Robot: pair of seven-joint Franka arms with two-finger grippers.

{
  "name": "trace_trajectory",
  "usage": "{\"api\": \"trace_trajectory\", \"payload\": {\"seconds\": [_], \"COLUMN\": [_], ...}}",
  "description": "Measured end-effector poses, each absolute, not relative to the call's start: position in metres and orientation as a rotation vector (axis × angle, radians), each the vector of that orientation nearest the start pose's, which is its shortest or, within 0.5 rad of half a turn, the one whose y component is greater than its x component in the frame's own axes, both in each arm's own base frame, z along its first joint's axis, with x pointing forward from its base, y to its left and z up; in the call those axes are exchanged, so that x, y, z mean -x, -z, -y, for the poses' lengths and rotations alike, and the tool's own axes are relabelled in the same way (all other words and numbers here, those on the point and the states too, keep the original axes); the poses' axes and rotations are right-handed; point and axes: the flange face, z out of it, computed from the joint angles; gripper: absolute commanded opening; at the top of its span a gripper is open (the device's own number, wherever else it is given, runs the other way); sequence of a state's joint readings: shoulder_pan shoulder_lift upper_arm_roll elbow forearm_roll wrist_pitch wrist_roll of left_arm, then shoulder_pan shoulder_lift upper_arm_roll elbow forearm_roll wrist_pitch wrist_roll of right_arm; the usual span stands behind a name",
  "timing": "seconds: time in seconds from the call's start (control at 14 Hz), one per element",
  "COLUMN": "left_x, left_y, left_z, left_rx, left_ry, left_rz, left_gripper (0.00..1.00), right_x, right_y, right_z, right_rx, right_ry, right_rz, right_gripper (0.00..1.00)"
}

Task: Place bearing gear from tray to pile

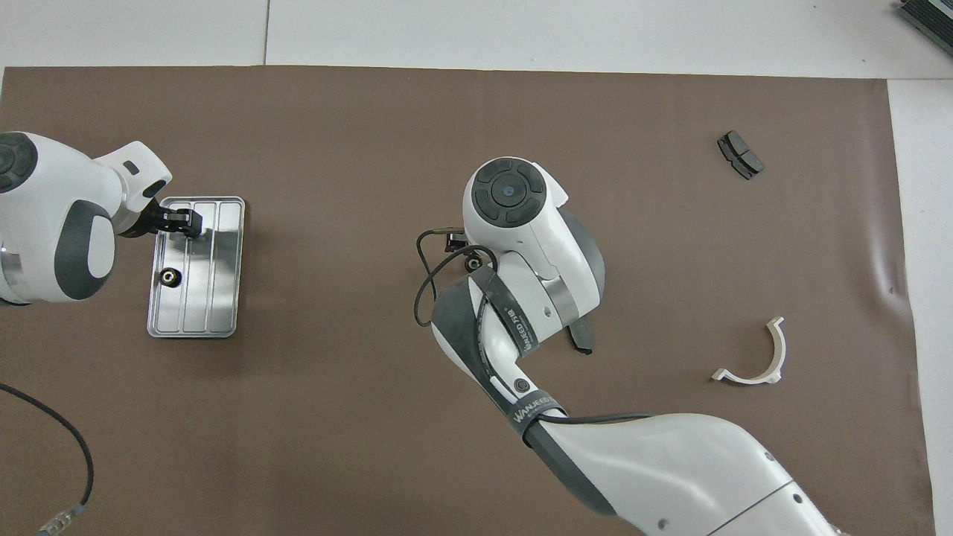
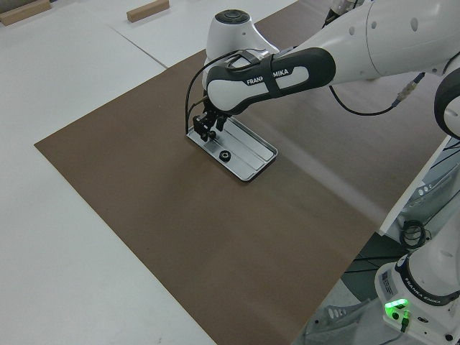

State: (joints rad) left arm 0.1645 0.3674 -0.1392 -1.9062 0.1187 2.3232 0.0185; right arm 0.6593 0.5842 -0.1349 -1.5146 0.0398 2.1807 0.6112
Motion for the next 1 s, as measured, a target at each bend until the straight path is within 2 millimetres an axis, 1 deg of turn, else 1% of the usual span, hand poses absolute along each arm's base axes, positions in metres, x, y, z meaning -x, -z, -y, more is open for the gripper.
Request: {"api": "trace_trajectory", "payload": {"seconds": [0.21,0.36,0.43,0.57,0.79,0.93,1.0], "left_x": [-0.627,-0.624,-0.624,-0.624,-0.624,-0.624,-0.623], "left_y": [-0.306,-0.301,-0.300,-0.301,-0.302,-0.303,-0.303], "left_z": [-0.018,-0.017,-0.016,-0.016,-0.015,-0.015,-0.015], "left_rx": [3.103,3.104,3.104,3.104,3.104,3.104,3.104], "left_ry": [0.100,0.122,0.132,0.136,0.138,0.138,0.138], "left_rz": [-0.075,-0.075,-0.075,-0.075,-0.073,-0.073,-0.072], "left_gripper": [0.57,0.53,0.49,0.34,0.14,0.06,0.02], "right_x": [-0.600,-0.597,-0.596,-0.592,-0.585,-0.583,-0.582], "right_y": [-0.320,-0.310,-0.304,-0.294,-0.289,-0.287,-0.287], "right_z": [-0.387,-0.391,-0.390,-0.388,-0.393,-0.396,-0.396], "right_rx": [3.128,3.132,3.136,3.143,3.148,3.148,3.149], "right_ry": [0.140,0.137,0.130,0.118,0.103,0.098,0.096], "right_rz": [-0.092,-0.080,-0.079,-0.069,-0.050,-0.041,-0.041], "right_gripper": [1.00,1.00,0.93,0.77,0.74,0.71,0.64]}}
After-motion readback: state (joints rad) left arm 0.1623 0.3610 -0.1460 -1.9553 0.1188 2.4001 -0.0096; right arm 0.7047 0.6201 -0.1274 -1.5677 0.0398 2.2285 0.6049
